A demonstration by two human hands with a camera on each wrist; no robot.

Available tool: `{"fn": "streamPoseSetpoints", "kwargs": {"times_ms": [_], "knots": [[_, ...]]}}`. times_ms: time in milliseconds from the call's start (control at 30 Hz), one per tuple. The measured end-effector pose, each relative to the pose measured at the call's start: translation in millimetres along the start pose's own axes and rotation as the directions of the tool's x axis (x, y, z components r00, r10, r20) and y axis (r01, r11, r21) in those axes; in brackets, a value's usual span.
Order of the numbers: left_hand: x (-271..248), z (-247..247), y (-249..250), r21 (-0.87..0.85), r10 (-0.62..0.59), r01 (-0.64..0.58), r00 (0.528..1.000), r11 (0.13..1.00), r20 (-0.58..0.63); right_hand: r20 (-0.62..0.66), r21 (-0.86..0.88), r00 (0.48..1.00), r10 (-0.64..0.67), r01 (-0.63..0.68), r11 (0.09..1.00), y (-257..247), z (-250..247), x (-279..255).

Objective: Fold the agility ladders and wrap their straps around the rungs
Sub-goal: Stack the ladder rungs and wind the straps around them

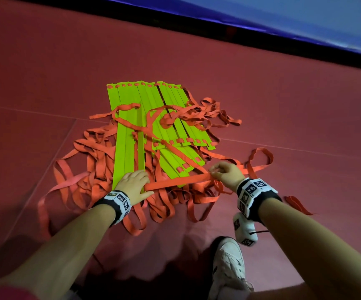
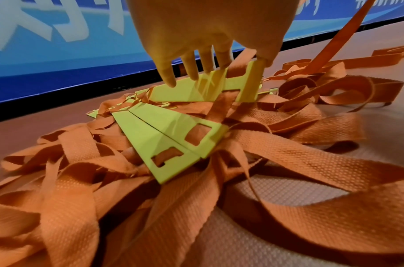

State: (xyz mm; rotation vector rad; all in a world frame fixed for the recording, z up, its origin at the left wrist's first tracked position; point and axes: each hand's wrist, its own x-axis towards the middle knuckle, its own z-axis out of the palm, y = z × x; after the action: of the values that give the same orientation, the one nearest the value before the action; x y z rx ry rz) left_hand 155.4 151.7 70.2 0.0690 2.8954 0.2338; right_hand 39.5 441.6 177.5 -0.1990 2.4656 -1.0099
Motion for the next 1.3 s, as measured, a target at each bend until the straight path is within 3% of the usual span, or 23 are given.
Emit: {"fn": "streamPoseSetpoints", "kwargs": {"times_ms": [533,700,800,900,1000,1100,1233,1300], "knots": [[-16.8,9.0,-8.3,-0.025,-0.042,0.044,0.997,0.999,0.063,-0.164,-0.193,0.986,0.021,-0.053,0.98,23.9,-9.5,9.2],[-18.3,16.7,-12.0,-0.075,-0.065,0.076,0.988,0.994,0.141,-0.096,-0.306,0.989,0.113,-0.138,0.942,24.7,9.3,23.5],[-9.7,13.2,-10.0,-0.265,-0.102,0.156,0.973,0.952,0.206,-0.004,-0.398,0.987,0.16,-0.149,0.905,22.3,31.1,36.9],[7.5,2.1,-13.6,-0.448,-0.217,0.255,0.967,0.857,0.136,0.136,-0.496,0.97,0.202,-0.109,0.861,11.8,62.5,53.1],[26.7,-9.9,-27.0,-0.533,-0.374,0.335,0.927,0.777,0.038,0.136,-0.511,0.984,0.112,-0.027,0.859,-10.1,88.1,77.0],[48.3,-16.6,-50.2,-0.608,-0.53,0.427,0.848,0.67,0.012,0.136,-0.539,0.99,-0.04,0.108,0.835,-42.3,113.1,114.2],[74.7,-9.7,-77.6,-0.647,-0.703,0.595,0.7,0.477,0.126,0.107,-0.632,0.963,-0.247,0.258,0.731,-87.1,141.1,167.0],[86.0,-3.3,-85.7,-0.672,-0.733,0.62,0.66,0.405,0.166,0.154,-0.633,0.944,-0.291,0.32,0.705,-98.5,155.2,191.0]]}}
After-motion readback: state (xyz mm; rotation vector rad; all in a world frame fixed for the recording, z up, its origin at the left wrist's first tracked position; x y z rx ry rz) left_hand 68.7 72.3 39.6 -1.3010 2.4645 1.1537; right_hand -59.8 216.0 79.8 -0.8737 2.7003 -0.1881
